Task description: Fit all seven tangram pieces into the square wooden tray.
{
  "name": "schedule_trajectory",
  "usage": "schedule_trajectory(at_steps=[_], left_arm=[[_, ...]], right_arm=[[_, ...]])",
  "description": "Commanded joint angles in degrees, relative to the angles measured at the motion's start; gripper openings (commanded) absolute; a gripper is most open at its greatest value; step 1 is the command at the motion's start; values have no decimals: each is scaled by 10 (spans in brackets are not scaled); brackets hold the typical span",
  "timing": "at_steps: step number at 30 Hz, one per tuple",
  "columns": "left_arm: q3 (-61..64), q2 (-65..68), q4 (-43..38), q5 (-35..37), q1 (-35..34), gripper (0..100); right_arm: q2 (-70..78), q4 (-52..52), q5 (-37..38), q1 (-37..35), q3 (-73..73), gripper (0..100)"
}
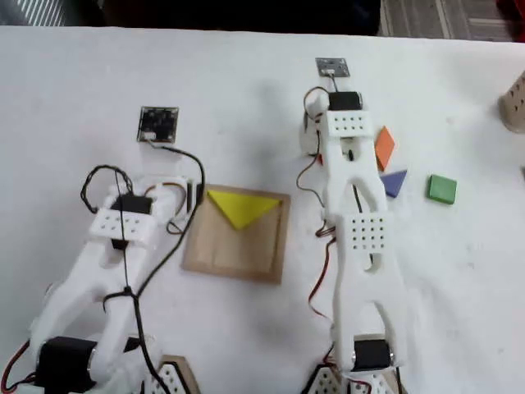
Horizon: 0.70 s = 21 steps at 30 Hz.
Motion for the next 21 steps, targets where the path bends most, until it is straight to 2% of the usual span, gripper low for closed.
schedule_trajectory(at_steps=[1,6,9,12,16,21], left_arm=[[-25,0,-12,-4,7,207],[-25,0,-12,-4,7,207],[-25,0,-12,-4,7,207],[-25,0,-12,-4,7,207],[-25,0,-12,-4,7,207],[-25,0,-13,-4,7,207]], right_arm=[[-34,25,-7,-4,-7,122],[-74,57,-53,-7,-7,230],[-113,58,-55,-6,-7,281],[-143,22,-54,4,-7,231],[-132,-82,-35,24,0,11],[-50,-146,26,27,-6,61]])
